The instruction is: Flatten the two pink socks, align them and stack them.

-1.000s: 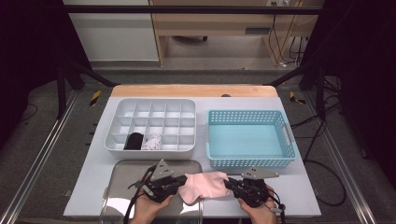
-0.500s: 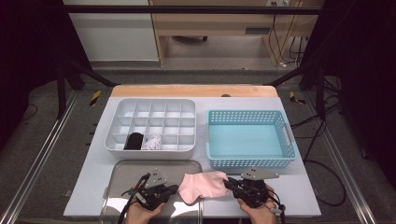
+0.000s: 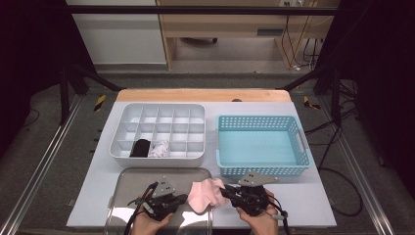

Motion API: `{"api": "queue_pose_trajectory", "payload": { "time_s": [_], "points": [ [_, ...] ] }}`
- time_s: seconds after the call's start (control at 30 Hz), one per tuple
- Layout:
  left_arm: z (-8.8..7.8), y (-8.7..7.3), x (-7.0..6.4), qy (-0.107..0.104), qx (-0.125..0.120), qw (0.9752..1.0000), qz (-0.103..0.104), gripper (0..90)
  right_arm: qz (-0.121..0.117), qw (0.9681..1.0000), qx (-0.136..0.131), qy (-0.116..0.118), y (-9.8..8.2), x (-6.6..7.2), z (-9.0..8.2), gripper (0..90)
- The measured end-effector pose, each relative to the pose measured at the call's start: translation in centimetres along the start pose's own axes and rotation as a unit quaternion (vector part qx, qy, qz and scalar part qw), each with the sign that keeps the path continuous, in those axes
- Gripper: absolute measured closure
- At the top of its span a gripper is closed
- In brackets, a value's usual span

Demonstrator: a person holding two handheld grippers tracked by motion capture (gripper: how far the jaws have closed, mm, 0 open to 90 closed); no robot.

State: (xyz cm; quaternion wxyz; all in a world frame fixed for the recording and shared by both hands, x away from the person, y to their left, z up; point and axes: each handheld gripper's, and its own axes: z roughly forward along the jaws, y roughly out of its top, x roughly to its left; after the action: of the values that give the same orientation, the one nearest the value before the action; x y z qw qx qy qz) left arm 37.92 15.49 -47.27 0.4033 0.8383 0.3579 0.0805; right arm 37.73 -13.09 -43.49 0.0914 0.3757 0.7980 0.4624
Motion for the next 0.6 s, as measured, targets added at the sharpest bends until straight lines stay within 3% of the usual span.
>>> {"api": "queue_pose_trajectory", "payload": {
  "time_s": [0.37,0.6],
  "points": [
    [0.1,0.0,0.1,-0.001,0.003,1.0,0.001,88.7,-0.019,0.9984,0.04,0.034,1.6,1.8,3.5,80.4],
    [0.1,-0.1,0.2,-0.003,0.002,1.0,-0.003,88.8,-0.027,0.9972,0.061,0.035,1.7,2.7,5.7,79.7]
  ]
}}
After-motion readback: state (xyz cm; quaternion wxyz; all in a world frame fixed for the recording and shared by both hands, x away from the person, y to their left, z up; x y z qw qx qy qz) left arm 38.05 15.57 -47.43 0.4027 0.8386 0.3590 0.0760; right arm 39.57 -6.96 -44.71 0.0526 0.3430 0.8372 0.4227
